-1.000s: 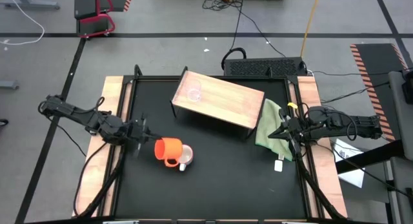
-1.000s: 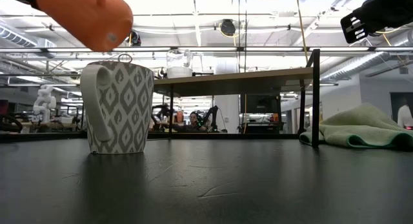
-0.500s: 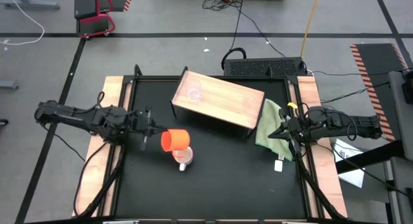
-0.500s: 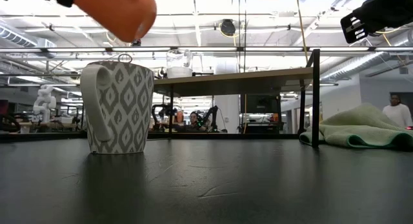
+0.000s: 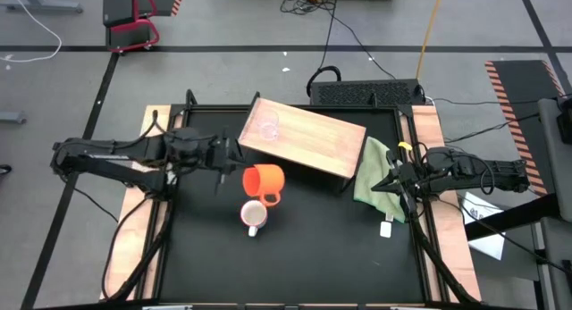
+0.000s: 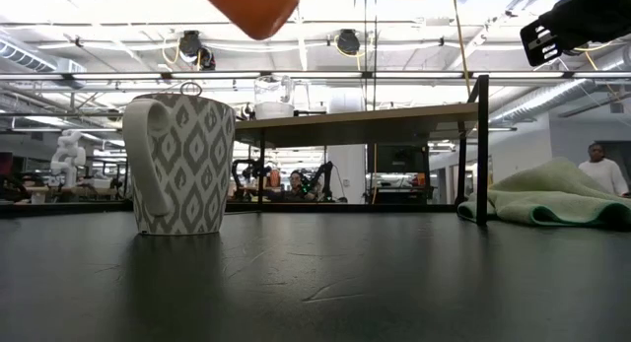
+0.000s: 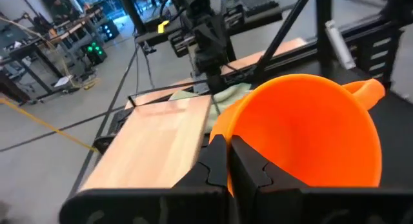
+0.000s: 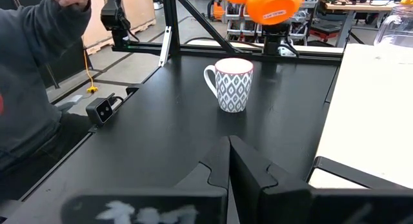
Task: Stack small to large cups/mugs on shelf
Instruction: Put the orange mug on the shelf
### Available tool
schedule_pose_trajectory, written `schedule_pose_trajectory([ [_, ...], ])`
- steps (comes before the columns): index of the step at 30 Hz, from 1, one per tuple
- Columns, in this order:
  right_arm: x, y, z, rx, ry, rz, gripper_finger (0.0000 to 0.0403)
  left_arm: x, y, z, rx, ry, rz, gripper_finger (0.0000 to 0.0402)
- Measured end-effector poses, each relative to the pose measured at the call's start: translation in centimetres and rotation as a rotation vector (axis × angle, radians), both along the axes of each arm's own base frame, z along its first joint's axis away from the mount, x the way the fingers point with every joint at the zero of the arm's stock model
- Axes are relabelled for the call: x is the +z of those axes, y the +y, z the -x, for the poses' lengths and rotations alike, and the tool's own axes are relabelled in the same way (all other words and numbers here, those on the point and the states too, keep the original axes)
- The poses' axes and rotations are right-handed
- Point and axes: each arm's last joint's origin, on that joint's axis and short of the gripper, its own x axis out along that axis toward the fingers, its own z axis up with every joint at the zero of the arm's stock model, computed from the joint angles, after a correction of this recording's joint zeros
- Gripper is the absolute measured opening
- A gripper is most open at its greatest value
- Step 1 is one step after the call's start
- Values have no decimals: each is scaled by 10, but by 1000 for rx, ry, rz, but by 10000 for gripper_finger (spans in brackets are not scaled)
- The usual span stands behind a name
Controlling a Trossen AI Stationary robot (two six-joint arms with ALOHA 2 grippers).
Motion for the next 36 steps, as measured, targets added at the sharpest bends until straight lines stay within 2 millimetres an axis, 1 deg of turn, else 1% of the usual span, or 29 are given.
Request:
schedule_pose_trajectory([
  [4,0,0,0,0,0,0,0,16,14,-19,53,18,-13,0],
  [8,0,0,0,1,1,0,0,33,29,-33,104,28,-23,0],
  [15,0,0,0,1,1,0,0,60,49,-49,45,42,-68,0],
  [20,0,0,0,1,0,0,0,78,74,-59,21,48,-74,0],
  [23,0,0,0,1,1,0,0,84,91,-66,12,54,-80,0],
  [29,0,0,0,1,0,0,0,86,126,-78,-25,84,-63,0],
  [36,0,0,0,1,0,0,0,88,152,-90,-70,81,-58,0],
])
